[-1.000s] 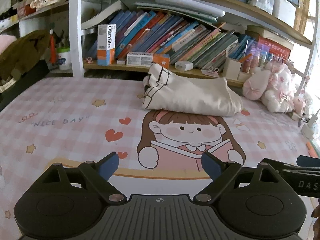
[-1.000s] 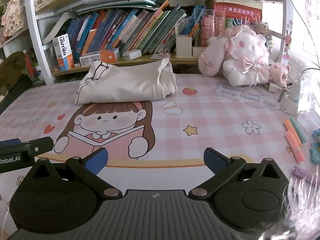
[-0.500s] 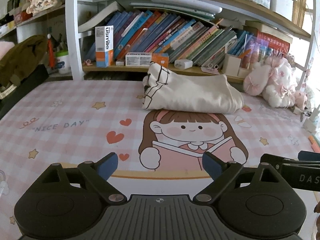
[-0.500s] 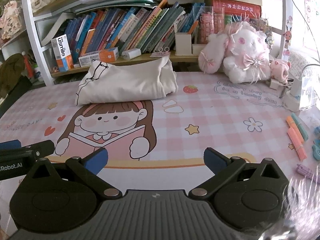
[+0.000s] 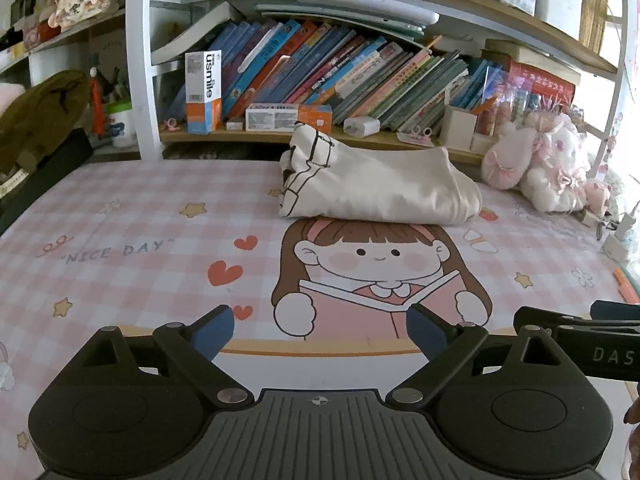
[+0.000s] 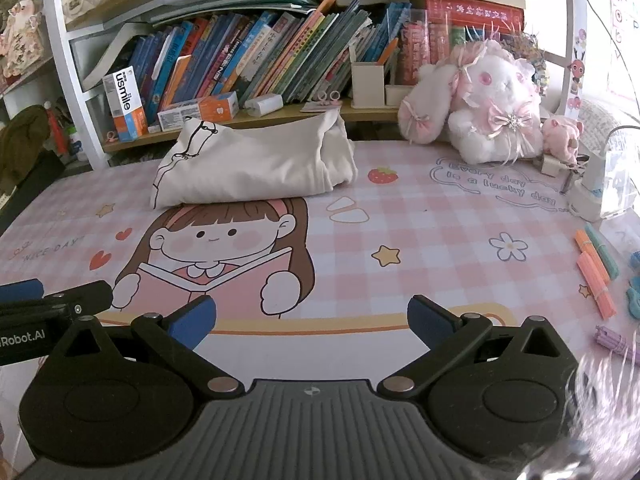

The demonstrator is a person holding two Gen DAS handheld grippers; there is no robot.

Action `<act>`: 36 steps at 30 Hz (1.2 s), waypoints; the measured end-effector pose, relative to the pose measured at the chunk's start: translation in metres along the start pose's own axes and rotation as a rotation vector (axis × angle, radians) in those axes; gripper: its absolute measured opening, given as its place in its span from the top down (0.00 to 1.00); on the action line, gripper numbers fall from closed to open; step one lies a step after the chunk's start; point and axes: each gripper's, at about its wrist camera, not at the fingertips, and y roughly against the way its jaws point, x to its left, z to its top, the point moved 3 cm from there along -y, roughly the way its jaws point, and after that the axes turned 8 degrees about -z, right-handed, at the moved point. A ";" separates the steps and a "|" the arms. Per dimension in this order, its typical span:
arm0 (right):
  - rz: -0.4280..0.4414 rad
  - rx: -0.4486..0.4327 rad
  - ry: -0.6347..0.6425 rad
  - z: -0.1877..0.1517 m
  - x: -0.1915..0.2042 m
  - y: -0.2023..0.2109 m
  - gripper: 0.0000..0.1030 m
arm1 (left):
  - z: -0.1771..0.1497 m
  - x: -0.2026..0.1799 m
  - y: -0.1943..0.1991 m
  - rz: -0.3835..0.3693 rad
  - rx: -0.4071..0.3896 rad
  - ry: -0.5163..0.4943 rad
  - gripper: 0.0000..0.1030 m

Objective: Fold clothes

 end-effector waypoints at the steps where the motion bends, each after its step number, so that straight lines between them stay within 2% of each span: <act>1: 0.000 0.001 -0.001 0.000 0.000 0.000 0.00 | 0.000 0.000 0.000 0.000 0.001 0.000 0.08; 36: 0.002 0.017 0.012 0.000 0.001 -0.006 0.00 | -0.002 0.000 -0.005 -0.002 0.020 0.001 0.07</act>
